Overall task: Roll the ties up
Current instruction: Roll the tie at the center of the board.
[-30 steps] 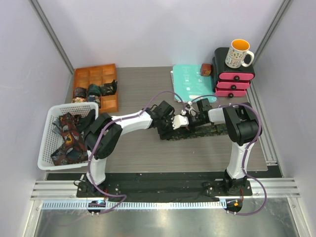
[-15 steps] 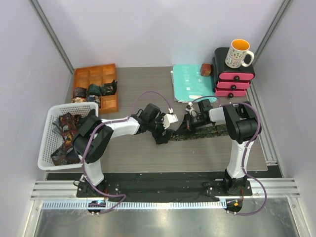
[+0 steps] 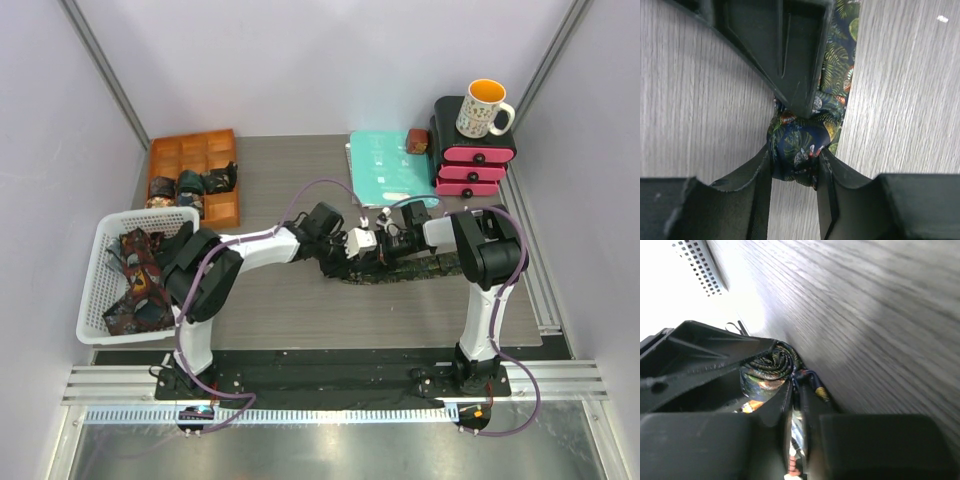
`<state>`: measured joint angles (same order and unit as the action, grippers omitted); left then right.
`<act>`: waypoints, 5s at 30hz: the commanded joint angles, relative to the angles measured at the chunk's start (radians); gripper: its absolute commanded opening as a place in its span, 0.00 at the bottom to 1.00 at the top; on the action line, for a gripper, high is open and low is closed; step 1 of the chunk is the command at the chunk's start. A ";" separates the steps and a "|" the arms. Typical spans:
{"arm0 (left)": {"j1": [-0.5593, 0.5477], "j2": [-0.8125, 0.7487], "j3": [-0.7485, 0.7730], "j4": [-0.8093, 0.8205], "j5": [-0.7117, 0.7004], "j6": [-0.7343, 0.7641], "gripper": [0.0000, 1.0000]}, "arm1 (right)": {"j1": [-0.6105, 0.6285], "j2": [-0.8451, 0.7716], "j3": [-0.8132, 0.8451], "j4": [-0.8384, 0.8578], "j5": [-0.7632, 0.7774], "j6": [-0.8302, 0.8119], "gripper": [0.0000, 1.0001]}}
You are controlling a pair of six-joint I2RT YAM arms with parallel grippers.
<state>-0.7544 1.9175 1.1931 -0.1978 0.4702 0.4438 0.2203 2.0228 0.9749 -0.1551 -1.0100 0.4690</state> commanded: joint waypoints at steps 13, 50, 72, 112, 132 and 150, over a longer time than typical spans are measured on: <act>-0.080 0.133 0.204 -0.350 -0.246 0.180 0.29 | -0.064 -0.157 0.004 -0.051 0.060 0.108 0.46; 0.086 -0.058 -0.086 0.224 0.190 -0.195 0.82 | -0.099 0.031 -0.093 0.015 0.132 -0.104 0.01; 0.003 -0.018 0.072 0.008 0.085 0.019 0.31 | -0.038 0.025 -0.140 0.236 0.178 0.077 0.01; -0.077 0.196 0.292 -0.419 -0.161 0.093 0.47 | -0.044 -0.141 -0.150 0.100 0.122 0.146 0.01; 0.035 -0.003 -0.027 0.251 0.124 -0.114 0.87 | -0.104 -0.015 -0.087 -0.067 0.225 -0.032 0.01; -0.019 -0.009 0.106 -0.143 0.010 0.110 0.36 | 0.071 0.001 -0.128 0.281 0.225 0.264 0.01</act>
<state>-0.7540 1.9491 1.2488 -0.2188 0.5079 0.5034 0.2150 1.9644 0.8764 -0.0055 -0.9516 0.6205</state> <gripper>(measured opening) 0.394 0.039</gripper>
